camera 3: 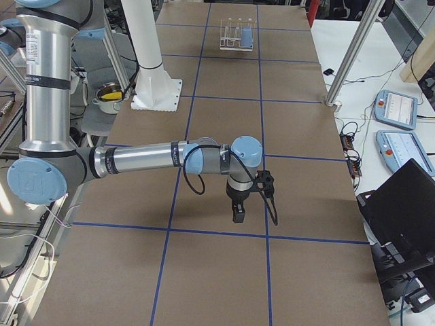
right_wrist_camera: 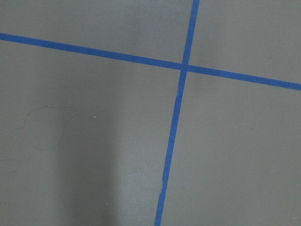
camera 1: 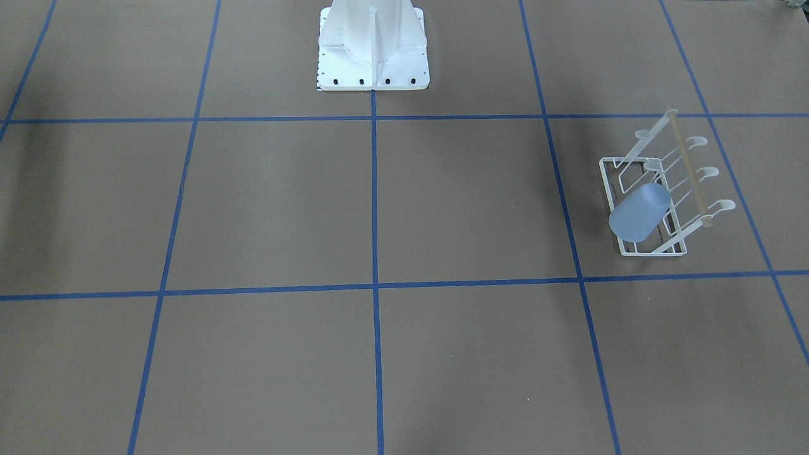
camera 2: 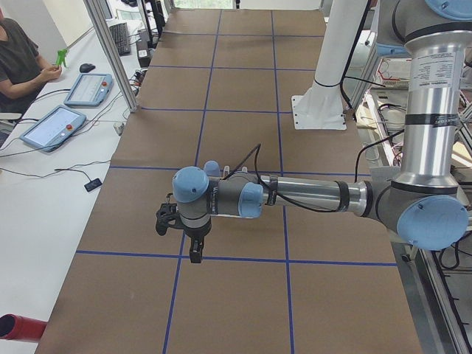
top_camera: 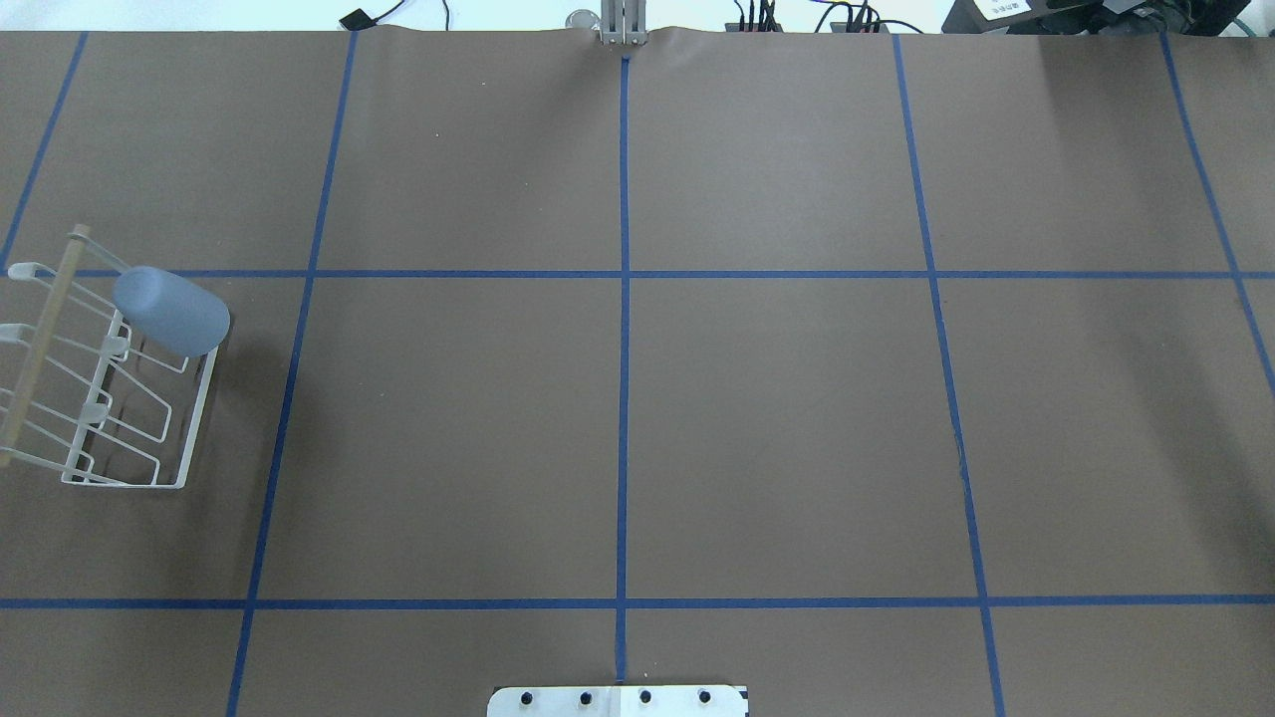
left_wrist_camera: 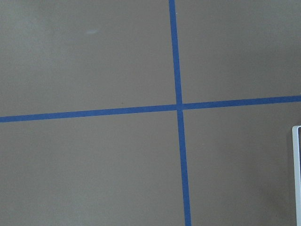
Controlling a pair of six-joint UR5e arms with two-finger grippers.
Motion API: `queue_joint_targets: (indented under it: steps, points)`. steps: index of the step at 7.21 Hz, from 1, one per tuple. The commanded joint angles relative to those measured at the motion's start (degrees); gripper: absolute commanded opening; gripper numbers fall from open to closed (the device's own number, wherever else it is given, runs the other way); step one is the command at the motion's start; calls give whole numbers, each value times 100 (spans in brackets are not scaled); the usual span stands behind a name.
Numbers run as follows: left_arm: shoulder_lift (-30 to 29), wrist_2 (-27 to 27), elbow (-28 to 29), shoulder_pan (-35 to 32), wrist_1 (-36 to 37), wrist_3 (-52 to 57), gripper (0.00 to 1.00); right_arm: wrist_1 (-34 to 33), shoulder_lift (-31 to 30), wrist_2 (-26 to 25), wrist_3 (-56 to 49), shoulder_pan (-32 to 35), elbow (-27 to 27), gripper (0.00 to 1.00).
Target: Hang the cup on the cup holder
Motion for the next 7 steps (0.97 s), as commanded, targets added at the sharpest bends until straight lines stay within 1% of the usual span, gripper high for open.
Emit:
queue_joint_targets:
  steps: [1, 6, 7]
  points:
    - [6, -8, 26, 0, 37, -69, 98, -8, 22, -35, 3, 8, 0, 100]
    - [6, -17, -9, 0, 37, -61, 98, -17, -30, -35, -6, 35, -8, 100]
    - [6, -17, -9, 0, 19, -61, 98, -278, 57, -17, -32, 26, 9, 100]
